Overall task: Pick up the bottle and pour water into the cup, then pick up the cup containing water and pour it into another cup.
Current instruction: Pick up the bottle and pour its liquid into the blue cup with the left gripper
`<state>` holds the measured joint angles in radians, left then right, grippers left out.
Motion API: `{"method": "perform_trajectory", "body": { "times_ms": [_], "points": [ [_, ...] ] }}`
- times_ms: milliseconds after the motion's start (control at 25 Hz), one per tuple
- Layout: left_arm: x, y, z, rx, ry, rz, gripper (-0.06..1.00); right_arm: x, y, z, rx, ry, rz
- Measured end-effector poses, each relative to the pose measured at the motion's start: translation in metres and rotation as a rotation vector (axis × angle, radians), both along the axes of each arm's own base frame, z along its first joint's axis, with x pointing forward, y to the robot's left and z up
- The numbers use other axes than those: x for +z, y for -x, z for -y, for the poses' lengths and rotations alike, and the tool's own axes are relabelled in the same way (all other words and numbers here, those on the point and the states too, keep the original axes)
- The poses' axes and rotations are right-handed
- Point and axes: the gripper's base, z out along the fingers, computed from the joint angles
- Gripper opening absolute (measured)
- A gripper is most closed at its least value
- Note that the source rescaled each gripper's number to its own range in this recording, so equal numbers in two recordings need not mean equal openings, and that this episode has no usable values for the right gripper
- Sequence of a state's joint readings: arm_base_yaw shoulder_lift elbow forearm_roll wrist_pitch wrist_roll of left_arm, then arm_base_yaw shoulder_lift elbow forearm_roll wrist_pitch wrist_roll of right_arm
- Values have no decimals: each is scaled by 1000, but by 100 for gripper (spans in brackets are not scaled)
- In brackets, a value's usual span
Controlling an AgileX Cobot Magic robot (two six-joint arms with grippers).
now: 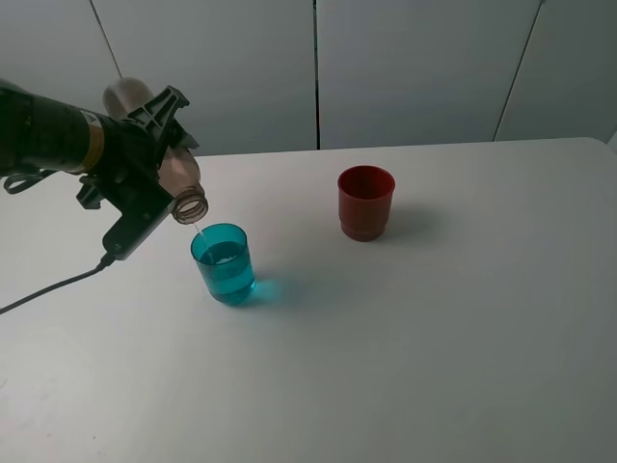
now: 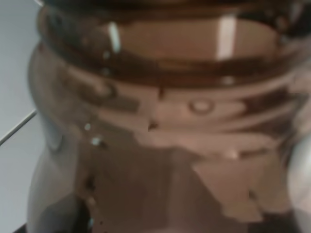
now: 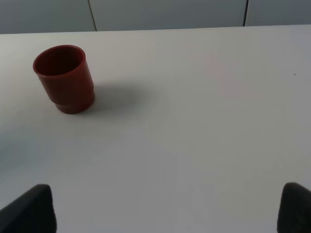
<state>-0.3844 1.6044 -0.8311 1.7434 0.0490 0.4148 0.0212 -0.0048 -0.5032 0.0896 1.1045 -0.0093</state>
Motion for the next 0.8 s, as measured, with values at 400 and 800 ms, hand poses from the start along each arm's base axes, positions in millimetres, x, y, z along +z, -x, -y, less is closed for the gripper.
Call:
{"method": "perform_trajectory", "body": {
  "times_ms": [400, 800],
  "points": [
    [0, 1, 3, -1, -14, 10, 1, 0, 0, 0, 1, 2, 0],
    [0, 2, 6, -6, -17, 13, 1, 0, 0, 0, 0, 0, 0]
  ]
}}
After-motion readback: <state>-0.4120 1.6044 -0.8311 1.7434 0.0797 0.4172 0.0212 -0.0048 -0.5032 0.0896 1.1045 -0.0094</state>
